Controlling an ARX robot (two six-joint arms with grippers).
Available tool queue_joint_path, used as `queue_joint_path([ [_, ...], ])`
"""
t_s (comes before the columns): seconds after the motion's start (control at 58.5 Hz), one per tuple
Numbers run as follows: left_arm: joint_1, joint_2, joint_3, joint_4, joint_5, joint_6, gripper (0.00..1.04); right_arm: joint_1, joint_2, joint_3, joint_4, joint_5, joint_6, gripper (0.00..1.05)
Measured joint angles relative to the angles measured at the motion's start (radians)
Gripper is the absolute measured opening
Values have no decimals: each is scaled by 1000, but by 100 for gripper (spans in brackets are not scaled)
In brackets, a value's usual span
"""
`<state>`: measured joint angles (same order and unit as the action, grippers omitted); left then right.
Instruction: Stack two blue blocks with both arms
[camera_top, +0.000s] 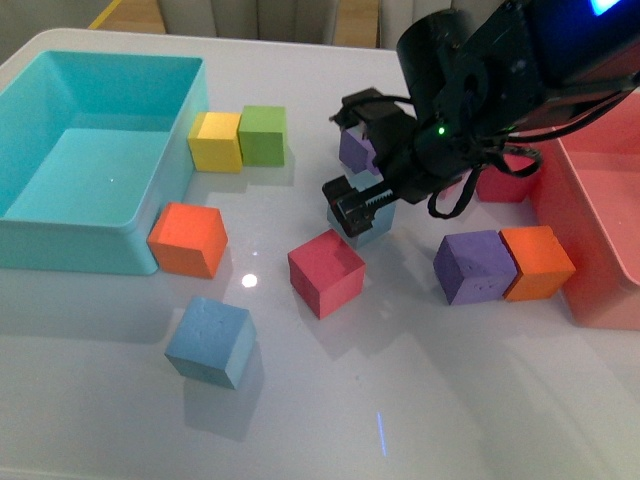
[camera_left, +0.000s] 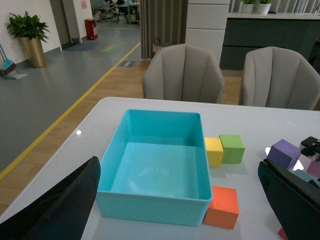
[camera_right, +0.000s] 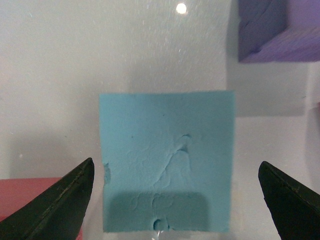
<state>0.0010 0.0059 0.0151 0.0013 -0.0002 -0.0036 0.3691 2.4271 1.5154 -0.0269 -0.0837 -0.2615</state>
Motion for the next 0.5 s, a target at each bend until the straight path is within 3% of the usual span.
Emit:
queue_joint_path([
  [0.308, 0, 0, 0, 0, 0, 0, 96, -53, -339, -265, 249, -77, 60, 96],
  [0.496, 0, 0, 0, 0, 0, 0, 96, -165, -605, -513, 402, -151, 129, 96],
])
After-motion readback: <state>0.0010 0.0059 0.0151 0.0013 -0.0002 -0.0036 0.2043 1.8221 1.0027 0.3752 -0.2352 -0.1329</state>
